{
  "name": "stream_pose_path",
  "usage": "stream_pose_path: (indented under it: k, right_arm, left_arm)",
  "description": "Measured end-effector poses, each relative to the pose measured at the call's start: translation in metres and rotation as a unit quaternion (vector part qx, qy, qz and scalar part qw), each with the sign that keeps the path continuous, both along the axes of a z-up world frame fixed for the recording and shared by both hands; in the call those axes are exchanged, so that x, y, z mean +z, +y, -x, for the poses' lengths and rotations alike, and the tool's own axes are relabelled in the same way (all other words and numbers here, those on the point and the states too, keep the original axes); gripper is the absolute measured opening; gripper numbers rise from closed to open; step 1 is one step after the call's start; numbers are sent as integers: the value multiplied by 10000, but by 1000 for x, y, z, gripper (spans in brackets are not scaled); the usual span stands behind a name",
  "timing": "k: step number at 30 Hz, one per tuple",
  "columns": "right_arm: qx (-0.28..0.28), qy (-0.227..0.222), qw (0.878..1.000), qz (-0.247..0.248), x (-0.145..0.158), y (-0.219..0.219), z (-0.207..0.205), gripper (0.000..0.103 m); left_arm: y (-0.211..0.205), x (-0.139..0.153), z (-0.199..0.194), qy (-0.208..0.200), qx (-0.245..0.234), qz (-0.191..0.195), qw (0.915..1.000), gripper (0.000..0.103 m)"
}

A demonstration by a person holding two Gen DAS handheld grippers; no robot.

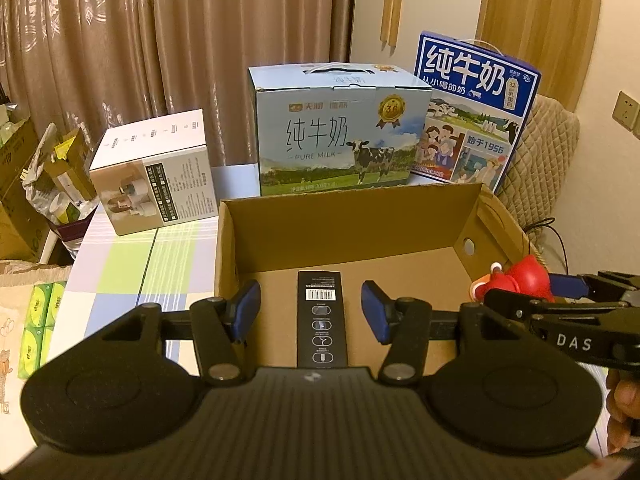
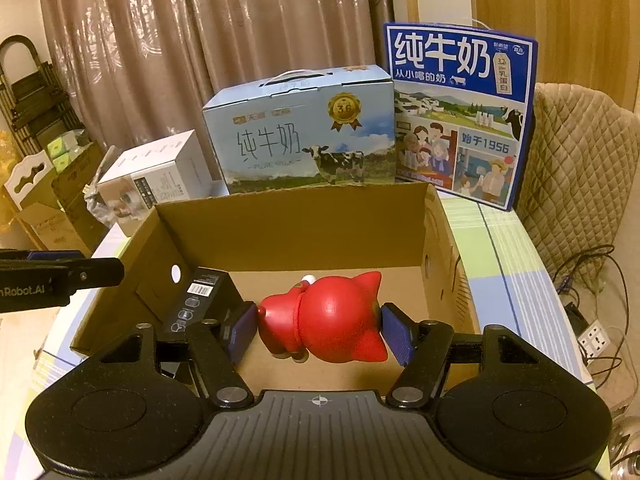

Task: Organize objects
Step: 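Open right tool to drop red toy while left tool releases black box inside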

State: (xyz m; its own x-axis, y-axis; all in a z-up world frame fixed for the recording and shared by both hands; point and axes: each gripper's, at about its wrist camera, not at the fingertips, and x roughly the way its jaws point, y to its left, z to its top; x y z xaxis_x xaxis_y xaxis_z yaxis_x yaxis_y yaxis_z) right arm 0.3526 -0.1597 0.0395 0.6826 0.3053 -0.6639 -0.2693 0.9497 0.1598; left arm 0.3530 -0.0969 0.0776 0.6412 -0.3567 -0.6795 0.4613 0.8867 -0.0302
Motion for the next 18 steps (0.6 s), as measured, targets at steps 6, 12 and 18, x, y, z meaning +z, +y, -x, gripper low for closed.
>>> stream_pose_path:
  k: [6, 12, 18]
  right_arm:
    - [-191, -205, 9993, -235, 4, -7, -1, 77]
    - [-233, -408, 9987, -172, 16, -14, 14, 78]
    - [-237, -471, 9984, -183, 26, -27, 51, 78]
  left_arm:
    - [6, 1, 4, -41, 62, 37, 10000, 71]
    - [17, 2, 21, -27, 101, 104, 9999, 76]
    - [35, 7, 52, 15, 166, 290, 9994, 78]
